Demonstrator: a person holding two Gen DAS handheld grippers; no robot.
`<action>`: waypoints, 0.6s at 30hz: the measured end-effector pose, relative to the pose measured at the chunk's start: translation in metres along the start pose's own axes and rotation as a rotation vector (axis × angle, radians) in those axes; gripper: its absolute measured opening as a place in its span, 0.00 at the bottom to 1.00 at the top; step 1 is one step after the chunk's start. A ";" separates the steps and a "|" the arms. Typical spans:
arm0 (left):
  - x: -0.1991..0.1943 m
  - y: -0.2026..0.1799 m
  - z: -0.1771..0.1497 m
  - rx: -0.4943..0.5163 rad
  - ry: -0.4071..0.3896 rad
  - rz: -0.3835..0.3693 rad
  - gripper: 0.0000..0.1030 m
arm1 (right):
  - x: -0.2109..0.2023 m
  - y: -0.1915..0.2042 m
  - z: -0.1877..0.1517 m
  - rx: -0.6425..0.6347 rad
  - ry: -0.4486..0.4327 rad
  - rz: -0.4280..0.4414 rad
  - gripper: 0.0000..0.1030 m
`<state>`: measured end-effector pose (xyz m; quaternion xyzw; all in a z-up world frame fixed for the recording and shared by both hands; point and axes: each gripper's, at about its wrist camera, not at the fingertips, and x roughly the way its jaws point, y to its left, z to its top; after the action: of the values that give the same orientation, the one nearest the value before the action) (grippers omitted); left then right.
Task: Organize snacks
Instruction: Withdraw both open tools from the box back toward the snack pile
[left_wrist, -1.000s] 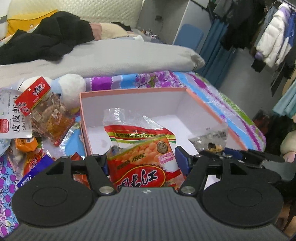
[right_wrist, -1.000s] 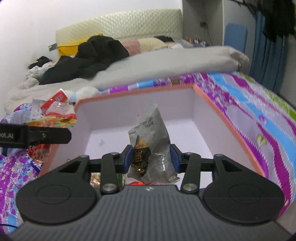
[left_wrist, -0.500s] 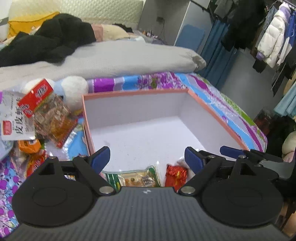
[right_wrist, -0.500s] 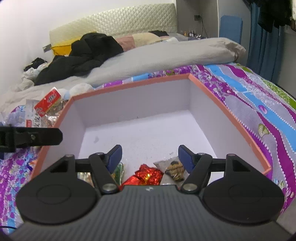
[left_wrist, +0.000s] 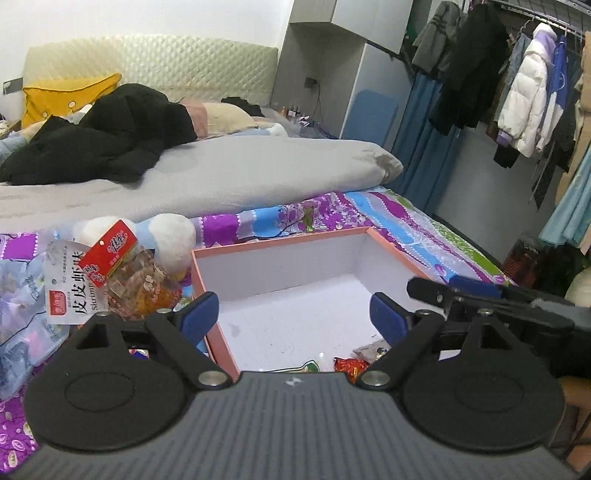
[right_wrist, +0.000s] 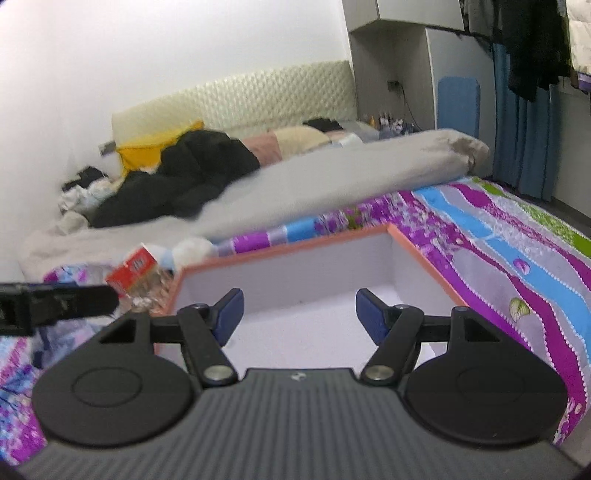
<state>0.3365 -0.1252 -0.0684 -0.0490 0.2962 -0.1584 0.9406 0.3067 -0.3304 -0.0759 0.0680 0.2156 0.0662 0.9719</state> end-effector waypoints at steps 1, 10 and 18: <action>-0.005 0.001 -0.001 0.002 -0.007 0.008 0.92 | -0.003 0.004 0.001 -0.006 -0.008 0.003 0.67; -0.049 0.033 -0.027 -0.037 -0.038 0.067 0.98 | -0.026 0.038 -0.024 0.009 -0.042 0.069 0.67; -0.078 0.074 -0.059 -0.099 -0.039 0.116 0.99 | -0.043 0.066 -0.050 0.019 -0.039 0.088 0.67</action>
<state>0.2625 -0.0302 -0.0882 -0.0812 0.2875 -0.0876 0.9503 0.2401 -0.2672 -0.0931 0.0881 0.1939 0.1054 0.9714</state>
